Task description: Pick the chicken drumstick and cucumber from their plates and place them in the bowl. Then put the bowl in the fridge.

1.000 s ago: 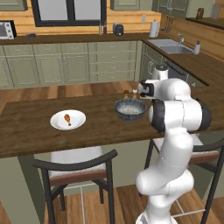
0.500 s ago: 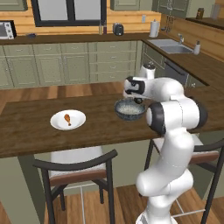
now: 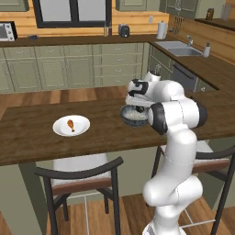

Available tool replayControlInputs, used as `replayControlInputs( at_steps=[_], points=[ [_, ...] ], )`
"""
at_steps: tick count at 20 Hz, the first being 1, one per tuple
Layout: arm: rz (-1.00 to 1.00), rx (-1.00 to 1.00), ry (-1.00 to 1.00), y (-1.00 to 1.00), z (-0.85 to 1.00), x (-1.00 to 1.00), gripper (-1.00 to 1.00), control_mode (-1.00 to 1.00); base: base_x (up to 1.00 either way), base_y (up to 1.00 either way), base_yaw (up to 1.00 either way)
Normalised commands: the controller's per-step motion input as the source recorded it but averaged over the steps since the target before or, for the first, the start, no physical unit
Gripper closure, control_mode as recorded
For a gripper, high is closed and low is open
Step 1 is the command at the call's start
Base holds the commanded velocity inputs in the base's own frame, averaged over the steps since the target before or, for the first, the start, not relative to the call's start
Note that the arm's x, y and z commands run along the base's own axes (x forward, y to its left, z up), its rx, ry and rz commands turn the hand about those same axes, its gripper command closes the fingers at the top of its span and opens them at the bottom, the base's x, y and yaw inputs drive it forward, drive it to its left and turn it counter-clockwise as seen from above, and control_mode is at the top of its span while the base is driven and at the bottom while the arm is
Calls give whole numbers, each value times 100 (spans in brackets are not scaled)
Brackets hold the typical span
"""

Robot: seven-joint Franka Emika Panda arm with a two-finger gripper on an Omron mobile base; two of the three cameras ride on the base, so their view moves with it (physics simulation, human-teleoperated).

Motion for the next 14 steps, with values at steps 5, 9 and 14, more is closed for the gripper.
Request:
replayControlInputs(
  at_steps=[5, 9, 14],
  points=[
    [9, -1, 0, 4, -19, 1, 100, -100, 0, 0, 0],
    [6, -7, 0, 24, -33, 13, 100, -100, 0, 0, 0],
    [5, -12, 0, 12, -28, 12, 100, -100, 0, 0, 0]
  ],
)
